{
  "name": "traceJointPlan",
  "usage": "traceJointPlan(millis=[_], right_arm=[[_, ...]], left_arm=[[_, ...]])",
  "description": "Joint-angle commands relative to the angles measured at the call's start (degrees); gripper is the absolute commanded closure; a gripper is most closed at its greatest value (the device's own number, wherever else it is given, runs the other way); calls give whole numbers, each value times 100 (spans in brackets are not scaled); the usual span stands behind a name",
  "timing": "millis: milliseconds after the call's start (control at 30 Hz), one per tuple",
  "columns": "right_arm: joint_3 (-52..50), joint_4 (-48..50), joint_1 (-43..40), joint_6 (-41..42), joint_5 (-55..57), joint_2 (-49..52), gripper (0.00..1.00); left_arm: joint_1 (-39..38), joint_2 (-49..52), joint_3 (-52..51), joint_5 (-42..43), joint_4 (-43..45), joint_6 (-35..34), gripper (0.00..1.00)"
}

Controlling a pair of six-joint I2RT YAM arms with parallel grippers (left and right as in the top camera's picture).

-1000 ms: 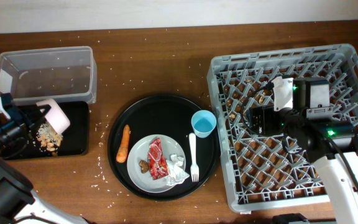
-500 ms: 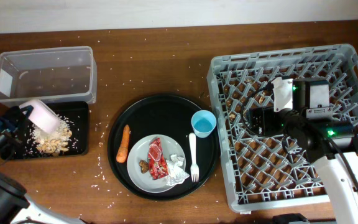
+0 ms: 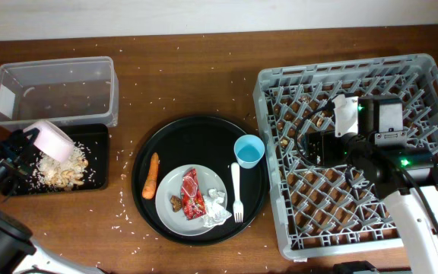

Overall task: Sort waste into correct bins and load items into the dishwasher rack
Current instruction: 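Carry the bowl left and tip the rice onto the black tray, then return the empty bowl to the black round tray and release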

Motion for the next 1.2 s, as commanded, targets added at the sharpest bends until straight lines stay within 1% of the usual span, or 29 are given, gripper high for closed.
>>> traceJointPlan(millis=[0,33,100,267,400,467,533,667,867,900,1100,1167], right_arm=[[98,11,-22,9,-52,9,3],[98,44,-22,15,-55,9,3],[98,114,-20,33,-57,9,3],[98,92,-20,31,-55,9,2],[98,87,-20,31,-55,9,2],[98,87,-20,33,-57,9,2],[98,90,-20,31,-57,9,2],[98,90,-22,31,-55,9,2],[98,87,-22,28,-55,9,2],[98,90,-22,28,-55,9,2],[98,87,-20,31,-57,9,2],[98,87,-20,31,-57,9,2]], left_arm=[[-44,15,-20,-251,341,273,99],[-76,15,-20,-463,361,225,99],[-188,11,-15,-457,348,-173,99],[-748,-149,-7,-540,203,-166,99],[-1244,-664,385,-1364,201,-157,99],[-1591,-1102,767,-2020,203,-157,99],[-2022,-1497,1126,-2861,208,-157,99],[-3206,-2149,1401,-4918,420,-157,99],[-5027,-2238,1401,-7204,546,-155,99],[-5506,-2238,1401,-7775,544,-155,99],[-6826,-2037,1394,-8638,542,-155,99],[-7062,-1860,1394,-8651,540,-155,99]])
